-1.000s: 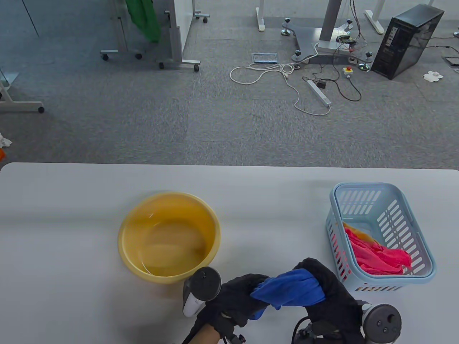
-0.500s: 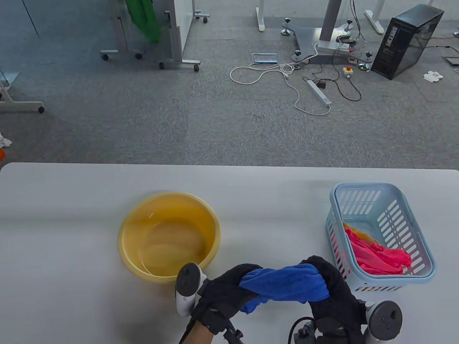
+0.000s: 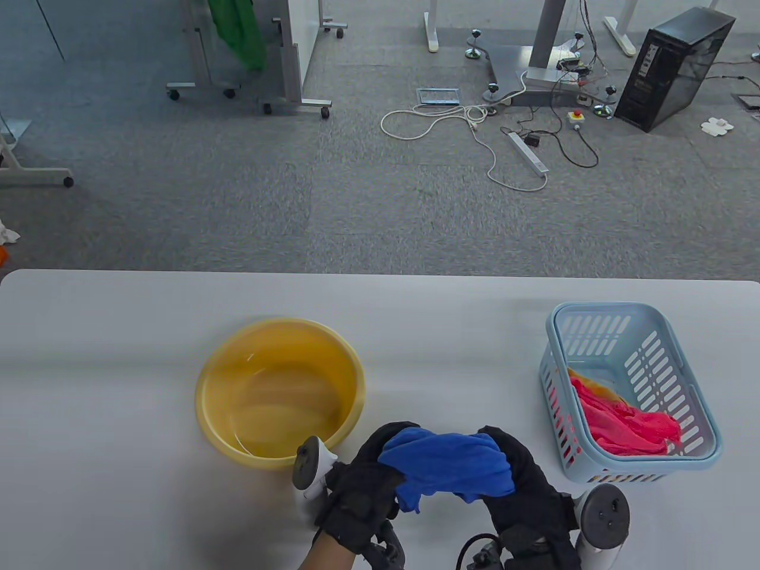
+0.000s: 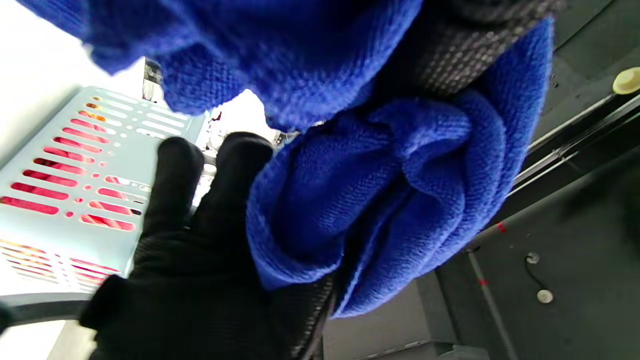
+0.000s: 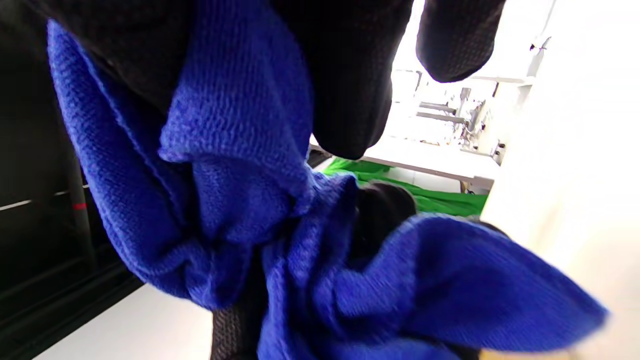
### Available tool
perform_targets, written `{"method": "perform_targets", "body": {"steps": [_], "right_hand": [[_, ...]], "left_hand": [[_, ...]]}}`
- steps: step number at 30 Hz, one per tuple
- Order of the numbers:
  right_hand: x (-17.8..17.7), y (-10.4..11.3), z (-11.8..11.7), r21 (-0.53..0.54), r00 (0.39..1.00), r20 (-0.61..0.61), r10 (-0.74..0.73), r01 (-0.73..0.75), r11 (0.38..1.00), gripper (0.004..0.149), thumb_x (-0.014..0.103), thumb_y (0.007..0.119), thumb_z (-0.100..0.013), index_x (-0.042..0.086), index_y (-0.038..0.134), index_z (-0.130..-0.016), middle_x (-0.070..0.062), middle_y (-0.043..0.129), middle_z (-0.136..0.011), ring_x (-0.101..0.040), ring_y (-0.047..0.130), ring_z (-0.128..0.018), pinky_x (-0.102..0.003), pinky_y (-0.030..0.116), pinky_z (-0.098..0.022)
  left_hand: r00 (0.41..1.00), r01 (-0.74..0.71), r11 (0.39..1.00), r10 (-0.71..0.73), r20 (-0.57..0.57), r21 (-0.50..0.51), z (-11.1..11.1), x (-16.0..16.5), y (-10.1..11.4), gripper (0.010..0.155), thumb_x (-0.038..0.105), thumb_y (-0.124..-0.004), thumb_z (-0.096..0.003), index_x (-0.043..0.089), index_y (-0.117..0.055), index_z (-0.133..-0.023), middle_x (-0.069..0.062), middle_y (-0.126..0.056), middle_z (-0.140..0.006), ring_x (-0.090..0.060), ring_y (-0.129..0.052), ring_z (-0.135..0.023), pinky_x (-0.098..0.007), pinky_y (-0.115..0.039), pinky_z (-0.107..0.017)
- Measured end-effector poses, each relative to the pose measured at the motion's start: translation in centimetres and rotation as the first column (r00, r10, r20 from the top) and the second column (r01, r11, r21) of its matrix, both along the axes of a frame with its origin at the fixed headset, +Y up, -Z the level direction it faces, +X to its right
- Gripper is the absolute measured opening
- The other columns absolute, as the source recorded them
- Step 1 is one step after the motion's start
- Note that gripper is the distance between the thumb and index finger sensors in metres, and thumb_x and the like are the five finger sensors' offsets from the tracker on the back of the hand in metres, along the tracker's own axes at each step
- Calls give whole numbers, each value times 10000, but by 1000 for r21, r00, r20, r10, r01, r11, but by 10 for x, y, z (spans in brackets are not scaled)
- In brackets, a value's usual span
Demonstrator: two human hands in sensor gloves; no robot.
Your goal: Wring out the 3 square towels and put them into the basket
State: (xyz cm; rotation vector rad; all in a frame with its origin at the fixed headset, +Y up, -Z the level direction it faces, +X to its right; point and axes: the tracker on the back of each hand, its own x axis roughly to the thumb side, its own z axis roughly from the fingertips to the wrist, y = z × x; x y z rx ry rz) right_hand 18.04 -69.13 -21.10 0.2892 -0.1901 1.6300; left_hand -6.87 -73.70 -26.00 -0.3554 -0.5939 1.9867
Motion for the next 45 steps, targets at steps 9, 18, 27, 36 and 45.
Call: {"method": "perform_targets", "body": {"steps": [9,18,27,36,45], "right_hand": [[-9,-9,-4,-63,996,-65,64,-68,996,636,448,877,-527,171,642,-1048,-172,801,-958,-416,895,-791,-682,593,-699],[25,33,9,102,947,-118,299,-288,952,1008,459,991,-462,174,343,-1180,-237,395,-1190,-568,498,-1040,-765,425,-733],[8,46,21,209,903,-29,429,-415,886,1160,524,990,-437,194,159,-1176,-270,44,-1168,-608,131,-1027,-777,252,-736],[-10,13,3,34,907,-174,384,-384,923,1134,518,997,-437,127,225,-1170,-287,313,-1181,-594,475,-1029,-769,417,-725],[-23,0,-1,-12,907,-261,331,-346,938,1112,529,989,-441,134,246,-1168,-290,318,-1177,-595,485,-1025,-763,431,-726]], "left_hand": [[999,-27,1000,27,-32,-8,1,-6,2,558,451,-883,-573,300,-656,-1060,-69,-582,-1118,-382,-643,-1037,-709,-486,-709],[971,190,981,-181,-153,43,1,-19,8,548,437,-882,-573,266,-674,-1050,-95,-593,-1113,-407,-653,-1019,-714,-490,-696],[900,395,912,-361,-245,107,7,-15,21,562,425,-895,-556,244,-687,-1046,-118,-594,-1117,-428,-661,-1010,-715,-501,-684],[953,257,950,-220,-207,177,11,-9,27,587,425,-894,-553,272,-678,-1077,-96,-622,-1148,-426,-677,-1034,-718,-502,-693],[988,139,982,-128,-87,126,14,3,18,622,455,-851,-582,314,-587,-1127,-99,-498,-1196,-432,-567,-1089,-719,-464,-708]]}}
